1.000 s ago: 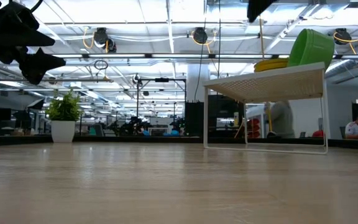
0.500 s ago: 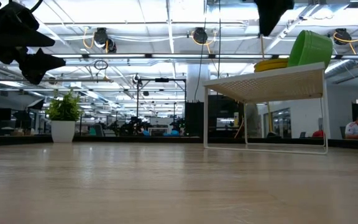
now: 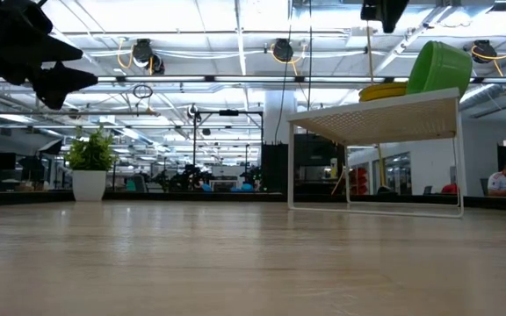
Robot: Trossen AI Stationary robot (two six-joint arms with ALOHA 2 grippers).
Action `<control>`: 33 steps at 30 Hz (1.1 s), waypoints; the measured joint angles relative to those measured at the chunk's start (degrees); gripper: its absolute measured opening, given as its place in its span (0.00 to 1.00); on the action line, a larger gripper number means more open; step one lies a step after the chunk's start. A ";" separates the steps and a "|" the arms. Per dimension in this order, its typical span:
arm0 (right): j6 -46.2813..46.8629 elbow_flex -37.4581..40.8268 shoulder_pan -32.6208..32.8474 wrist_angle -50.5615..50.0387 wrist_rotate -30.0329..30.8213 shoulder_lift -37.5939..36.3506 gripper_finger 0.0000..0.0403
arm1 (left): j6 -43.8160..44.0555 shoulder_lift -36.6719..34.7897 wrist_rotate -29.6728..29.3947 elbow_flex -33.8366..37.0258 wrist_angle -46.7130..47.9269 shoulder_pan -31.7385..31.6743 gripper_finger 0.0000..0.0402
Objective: Pick & Place Mini bowls
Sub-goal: Adjust the green bowls on the shelf
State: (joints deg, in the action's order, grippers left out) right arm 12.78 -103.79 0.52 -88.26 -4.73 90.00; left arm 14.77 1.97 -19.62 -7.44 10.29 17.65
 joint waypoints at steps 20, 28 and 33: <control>-15.37 0.55 12.29 -1.83 8.94 17.29 0.52 | 5.27 0.01 3.40 0.00 4.65 0.00 0.63; -18.11 0.55 12.78 -1.81 23.77 15.21 0.47 | 6.61 0.01 4.37 0.00 4.59 0.00 0.63; -1.24 0.41 12.14 -1.67 28.54 11.35 0.46 | 6.88 0.01 4.36 0.00 4.80 0.00 0.63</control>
State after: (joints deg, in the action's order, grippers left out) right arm 11.53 -103.38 12.66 -89.93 23.81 101.35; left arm 21.65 1.98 -15.26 -7.44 15.08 17.65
